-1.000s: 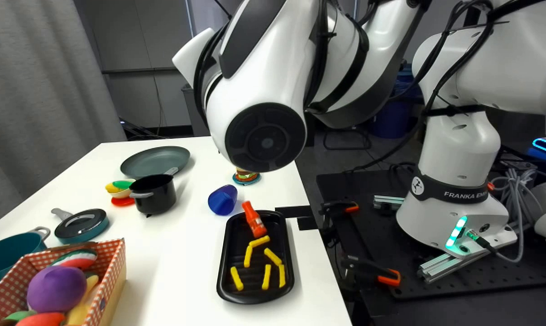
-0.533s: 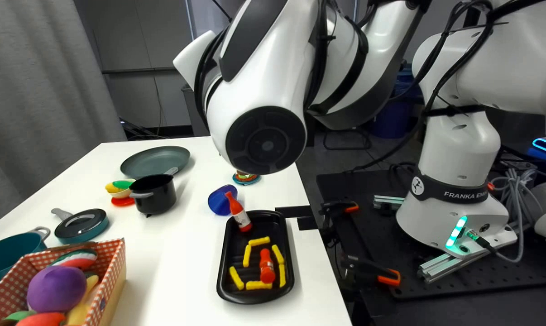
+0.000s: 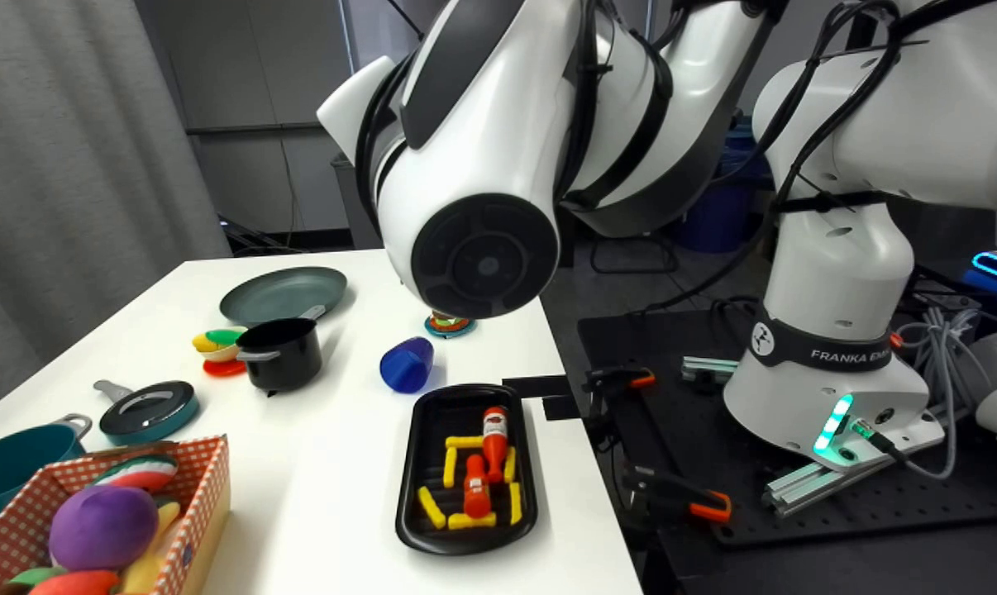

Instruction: Pour the contents of the orange cup onto the tray

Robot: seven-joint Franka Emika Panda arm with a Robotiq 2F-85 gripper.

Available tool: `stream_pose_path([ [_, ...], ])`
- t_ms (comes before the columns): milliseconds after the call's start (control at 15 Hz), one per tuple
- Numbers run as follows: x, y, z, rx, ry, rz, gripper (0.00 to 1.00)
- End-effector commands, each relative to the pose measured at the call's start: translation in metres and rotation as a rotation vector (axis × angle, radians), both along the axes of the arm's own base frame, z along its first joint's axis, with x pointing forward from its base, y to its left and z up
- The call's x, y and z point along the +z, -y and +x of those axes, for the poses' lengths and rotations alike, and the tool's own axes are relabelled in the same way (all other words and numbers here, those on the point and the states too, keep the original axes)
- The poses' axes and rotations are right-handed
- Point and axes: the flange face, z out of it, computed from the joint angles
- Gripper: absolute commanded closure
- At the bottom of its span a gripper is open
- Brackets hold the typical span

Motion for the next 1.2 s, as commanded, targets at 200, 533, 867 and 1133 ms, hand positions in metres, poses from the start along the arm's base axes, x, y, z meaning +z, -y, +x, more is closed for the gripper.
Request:
stream_pose_path([
  [200, -0.004, -0.001, -0.003, -0.049, 0.007, 0.06, 0.99],
  [533, -0.014, -0.004, -0.007, -0.113, -0.029, 0.198, 0.99],
  [867, -0.028, -0.01, -0.009, -0.166, -0.049, 0.398, 0.99],
  [1133, -0.035, -0.013, -0.01, -0.191, -0.034, 0.513, 0.99],
])
